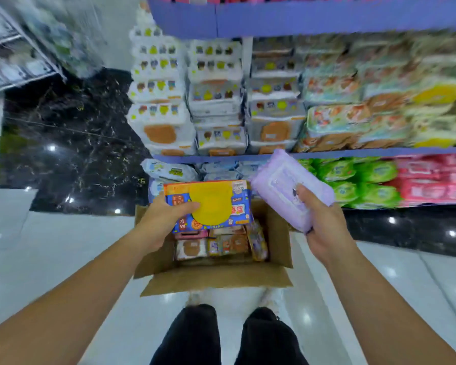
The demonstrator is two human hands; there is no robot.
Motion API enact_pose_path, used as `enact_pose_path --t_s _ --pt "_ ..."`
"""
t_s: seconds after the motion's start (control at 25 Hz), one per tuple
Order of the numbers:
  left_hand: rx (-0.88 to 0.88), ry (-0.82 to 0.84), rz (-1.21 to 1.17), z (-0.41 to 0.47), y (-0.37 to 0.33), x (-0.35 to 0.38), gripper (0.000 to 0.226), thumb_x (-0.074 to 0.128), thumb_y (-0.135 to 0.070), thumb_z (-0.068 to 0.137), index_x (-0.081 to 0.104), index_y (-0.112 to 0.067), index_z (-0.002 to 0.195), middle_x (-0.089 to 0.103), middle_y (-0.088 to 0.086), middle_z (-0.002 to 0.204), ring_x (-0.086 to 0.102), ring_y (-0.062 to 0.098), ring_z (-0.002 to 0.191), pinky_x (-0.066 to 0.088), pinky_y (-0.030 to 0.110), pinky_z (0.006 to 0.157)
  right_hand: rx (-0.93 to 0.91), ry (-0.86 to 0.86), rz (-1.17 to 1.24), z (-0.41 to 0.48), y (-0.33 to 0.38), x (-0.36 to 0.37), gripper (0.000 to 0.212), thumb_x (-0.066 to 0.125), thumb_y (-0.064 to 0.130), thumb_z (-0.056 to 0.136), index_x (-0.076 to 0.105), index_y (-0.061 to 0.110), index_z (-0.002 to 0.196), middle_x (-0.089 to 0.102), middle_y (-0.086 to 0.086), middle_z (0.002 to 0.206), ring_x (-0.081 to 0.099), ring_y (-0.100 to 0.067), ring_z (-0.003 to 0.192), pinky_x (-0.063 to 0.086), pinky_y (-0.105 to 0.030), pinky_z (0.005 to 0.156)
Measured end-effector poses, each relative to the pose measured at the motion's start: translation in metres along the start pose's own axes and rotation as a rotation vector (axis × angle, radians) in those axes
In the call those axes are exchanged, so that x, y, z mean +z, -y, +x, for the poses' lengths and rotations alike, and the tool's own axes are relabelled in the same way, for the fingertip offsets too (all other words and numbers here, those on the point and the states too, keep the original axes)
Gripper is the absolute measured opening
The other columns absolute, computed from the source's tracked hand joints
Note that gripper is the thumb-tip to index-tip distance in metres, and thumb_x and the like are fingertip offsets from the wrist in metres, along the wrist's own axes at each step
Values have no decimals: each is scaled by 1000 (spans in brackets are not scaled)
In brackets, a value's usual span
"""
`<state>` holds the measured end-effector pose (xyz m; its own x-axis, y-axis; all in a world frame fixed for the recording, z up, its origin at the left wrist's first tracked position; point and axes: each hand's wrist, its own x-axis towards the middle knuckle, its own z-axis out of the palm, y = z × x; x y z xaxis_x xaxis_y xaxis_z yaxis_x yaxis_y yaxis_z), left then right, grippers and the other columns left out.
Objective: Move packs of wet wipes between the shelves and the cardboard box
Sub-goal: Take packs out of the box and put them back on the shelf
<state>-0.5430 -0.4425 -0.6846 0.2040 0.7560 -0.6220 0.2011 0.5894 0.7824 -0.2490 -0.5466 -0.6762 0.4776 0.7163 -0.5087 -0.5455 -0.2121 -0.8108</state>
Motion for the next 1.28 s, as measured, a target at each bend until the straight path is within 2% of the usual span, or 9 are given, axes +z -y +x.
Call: enact_pose_path --t_s 0.12,0.24,0.4,0.56,0.68,0.76,0.92,1.08,1.28 --pt "143 75 14 -29 -77 0 66 86 -26 64 65 -8 125 77 13 112 75 33 98 62 44 84 -171 5 -24 -47 81 24 37 70 10 89 66 9 126 76 -3 113 71 -17 98 57 -35 84" --pt "275 206 15 -60 -156 7 65 87 -27 66 66 -8 125 77 13 112 75 36 99 62 46 84 -355 -19 1 -103 150 38 42 69 12 88 64 12 130 73 -7 123 69 -21 108 57 -37 89" --pt "421 343 -2 -99 -237 32 86 98 -47 42 69 -17 117 79 6 105 77 31 91 65 38 72 -534 -92 65 -169 210 37 50 71 19 81 64 15 130 71 -11 125 69 -27 112 59 -38 89" --pt "557 424 -36 -134 -298 94 53 82 -23 66 67 -12 116 78 12 109 78 29 86 64 33 64 -658 -142 96 -217 263 5 48 70 16 84 64 13 131 71 -13 125 69 -31 113 60 -40 86" --pt "615 503 -47 -169 -332 159 42 78 -19 76 69 -11 117 78 11 106 77 32 90 64 32 65 -741 -179 137 -243 308 -40 45 70 13 83 66 11 128 73 -14 120 71 -30 105 61 -37 77" --pt "655 545 -40 -193 -347 208 47 77 -22 74 70 -10 119 78 10 107 76 35 95 65 36 71 -793 -194 148 -253 337 -78 43 70 12 81 68 11 124 74 -14 116 73 -28 101 61 -34 72" --pt "701 560 -66 -230 -354 324 52 82 -28 66 72 -12 115 79 9 105 77 33 92 60 41 80 -859 -221 173 -256 396 -179 46 74 12 78 68 9 123 75 -14 113 73 -27 98 62 -37 75" --pt "679 548 -98 -257 -355 444 17 76 -18 85 73 -14 101 81 6 93 78 28 79 57 39 78 -841 -191 150 -252 459 -284 49 77 17 77 68 12 125 73 -15 119 72 -33 105 60 -39 76" --pt "673 515 -107 -267 -373 579 15 73 -19 88 71 -13 101 81 5 88 78 24 72 58 40 76 -814 -221 98 -224 541 -406 41 75 13 78 70 13 119 75 -16 114 73 -33 99 62 -42 74"
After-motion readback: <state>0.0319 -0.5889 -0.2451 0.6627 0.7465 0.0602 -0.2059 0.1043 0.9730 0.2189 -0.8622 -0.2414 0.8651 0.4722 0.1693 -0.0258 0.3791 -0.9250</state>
